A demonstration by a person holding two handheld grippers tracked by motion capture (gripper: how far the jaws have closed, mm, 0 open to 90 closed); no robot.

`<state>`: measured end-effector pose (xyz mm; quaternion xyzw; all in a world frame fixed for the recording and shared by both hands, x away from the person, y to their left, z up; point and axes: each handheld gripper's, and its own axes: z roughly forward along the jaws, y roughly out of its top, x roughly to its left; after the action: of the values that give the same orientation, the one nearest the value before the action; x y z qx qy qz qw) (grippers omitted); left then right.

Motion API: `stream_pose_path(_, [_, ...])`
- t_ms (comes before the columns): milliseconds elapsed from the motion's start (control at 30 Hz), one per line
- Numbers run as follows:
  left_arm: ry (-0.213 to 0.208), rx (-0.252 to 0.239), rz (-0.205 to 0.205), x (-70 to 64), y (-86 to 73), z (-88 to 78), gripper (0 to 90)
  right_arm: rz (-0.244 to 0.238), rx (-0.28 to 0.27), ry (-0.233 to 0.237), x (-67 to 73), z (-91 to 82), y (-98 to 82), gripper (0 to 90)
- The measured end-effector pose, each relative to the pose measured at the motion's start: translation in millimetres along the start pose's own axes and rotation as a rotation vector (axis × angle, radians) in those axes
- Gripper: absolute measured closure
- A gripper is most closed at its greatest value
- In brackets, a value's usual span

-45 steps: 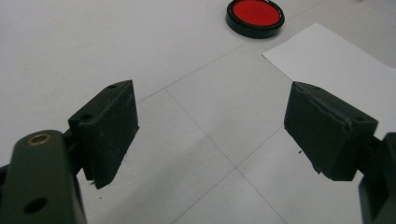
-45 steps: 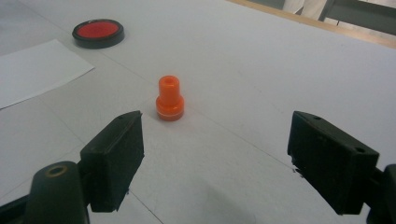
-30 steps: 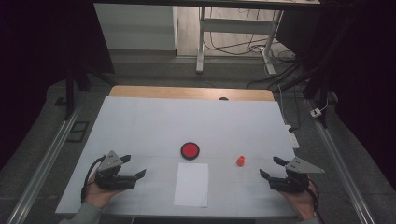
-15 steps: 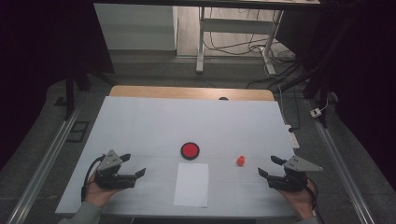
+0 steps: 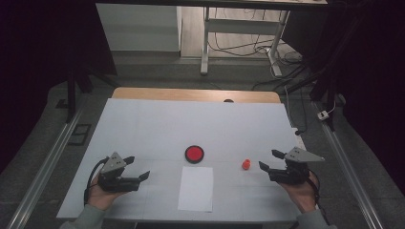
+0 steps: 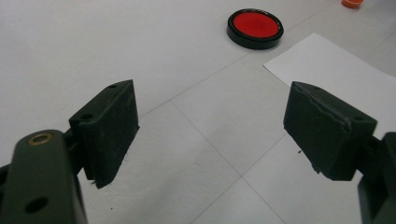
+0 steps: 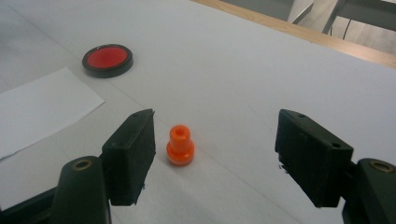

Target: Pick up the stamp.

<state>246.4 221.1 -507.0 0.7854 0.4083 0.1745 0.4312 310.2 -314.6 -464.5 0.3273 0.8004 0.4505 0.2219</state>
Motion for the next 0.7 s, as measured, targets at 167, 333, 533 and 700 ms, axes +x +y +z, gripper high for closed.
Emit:
stream_pose_path(167, [0.003,0.009,0.001,0.4,-0.3,2.2,18.0,-0.015,0.025,0.01,2.9,14.6,10.0,28.6])
stream_pose_path(333, [0.007,0.016,0.001,0.7,-0.3,3.6,18.0,0.0,0.032,0.02,1.0,28.2,18.8,29.1])
stream_pose_path(533, [0.001,0.023,0.0,1.2,-0.9,4.3,18.1,-0.001,0.042,0.03,7.9,42.4,24.9,29.7])
stream_pose_path(700, [0.008,0.021,-0.003,2.0,-1.5,3.5,18.3,0.008,0.04,0.047,11.0,49.3,21.8,30.2])
